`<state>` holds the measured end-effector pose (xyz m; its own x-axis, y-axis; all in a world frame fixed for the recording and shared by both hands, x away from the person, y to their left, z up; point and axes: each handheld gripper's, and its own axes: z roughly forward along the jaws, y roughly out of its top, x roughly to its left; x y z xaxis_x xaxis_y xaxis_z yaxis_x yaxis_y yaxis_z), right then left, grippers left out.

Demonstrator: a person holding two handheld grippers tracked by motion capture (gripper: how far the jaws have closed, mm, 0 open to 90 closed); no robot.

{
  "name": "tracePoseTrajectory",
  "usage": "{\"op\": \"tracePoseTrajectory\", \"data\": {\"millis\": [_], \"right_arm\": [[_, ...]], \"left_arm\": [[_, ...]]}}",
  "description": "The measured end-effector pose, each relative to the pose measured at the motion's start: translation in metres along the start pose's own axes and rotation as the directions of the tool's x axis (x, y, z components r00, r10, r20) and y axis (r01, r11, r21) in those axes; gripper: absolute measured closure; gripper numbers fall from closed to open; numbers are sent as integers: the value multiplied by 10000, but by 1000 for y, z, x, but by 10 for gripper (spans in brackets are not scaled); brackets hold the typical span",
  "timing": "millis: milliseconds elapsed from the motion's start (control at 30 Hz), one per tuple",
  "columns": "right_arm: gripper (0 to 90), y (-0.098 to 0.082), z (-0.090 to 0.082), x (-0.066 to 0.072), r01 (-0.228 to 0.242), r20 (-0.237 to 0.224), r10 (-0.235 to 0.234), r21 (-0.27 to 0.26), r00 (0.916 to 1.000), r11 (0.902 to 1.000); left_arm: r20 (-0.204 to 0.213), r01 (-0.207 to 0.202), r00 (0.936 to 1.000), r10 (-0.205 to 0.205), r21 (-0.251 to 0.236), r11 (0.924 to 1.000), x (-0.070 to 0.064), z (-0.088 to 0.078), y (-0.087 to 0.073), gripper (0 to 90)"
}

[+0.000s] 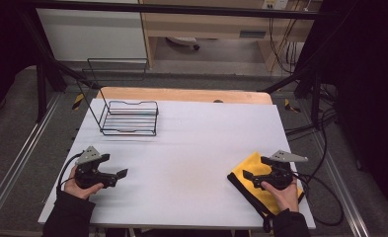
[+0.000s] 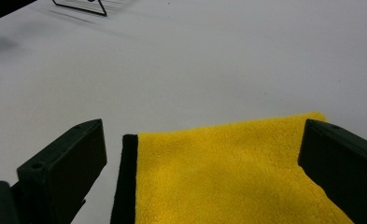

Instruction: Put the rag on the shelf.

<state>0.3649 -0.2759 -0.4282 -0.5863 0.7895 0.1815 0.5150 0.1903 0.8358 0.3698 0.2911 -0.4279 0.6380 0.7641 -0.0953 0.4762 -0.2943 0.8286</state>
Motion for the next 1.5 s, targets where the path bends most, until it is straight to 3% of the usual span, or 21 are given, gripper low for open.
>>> {"op": "tracePoseTrajectory", "data": {"millis": [533, 733, 933, 1033, 1200, 1367, 1500], "right_arm": [[28, 2, 4, 12, 128, 52, -129, 98, 9999, 9999], [41, 3, 9, 20, 393, 88, -396, 358, 9992, 9986], [84, 7, 18, 37, 824, 141, -836, 672, 9964, 9943], [142, 7, 24, 45, 998, 1, -1003, 965, 9950, 9903], [325, 5, 33, 53, 1404, -92, -1406, 1512, 9900, 9785], [481, 1, 39, 55, 1630, 316, -1726, 1998, 9845, 9662], [516, -1, 44, 56, 1737, 510, -1891, 2194, 9806, 9601]], "left_arm": [[-53, -4, 10000, 5, 69, 10000, 1, 0, -2, 43], [-75, 27, 10000, -27, 13, 10000, 1, -1, -2, 43], [-101, -8, 9999, 9, 72, 10000, 0, -1, -2, 42], [-129, -23, 9999, 24, 81, 10000, 0, -1, -2, 42], [-154, -30, 9999, 32, 96, 9999, 0, -1, -2, 43], [-198, -60, 9998, 63, 124, 9999, -1, -1, -2, 45], [-216, -39, 9998, 42, 119, 9999, -1, -1, -2, 46]]}}
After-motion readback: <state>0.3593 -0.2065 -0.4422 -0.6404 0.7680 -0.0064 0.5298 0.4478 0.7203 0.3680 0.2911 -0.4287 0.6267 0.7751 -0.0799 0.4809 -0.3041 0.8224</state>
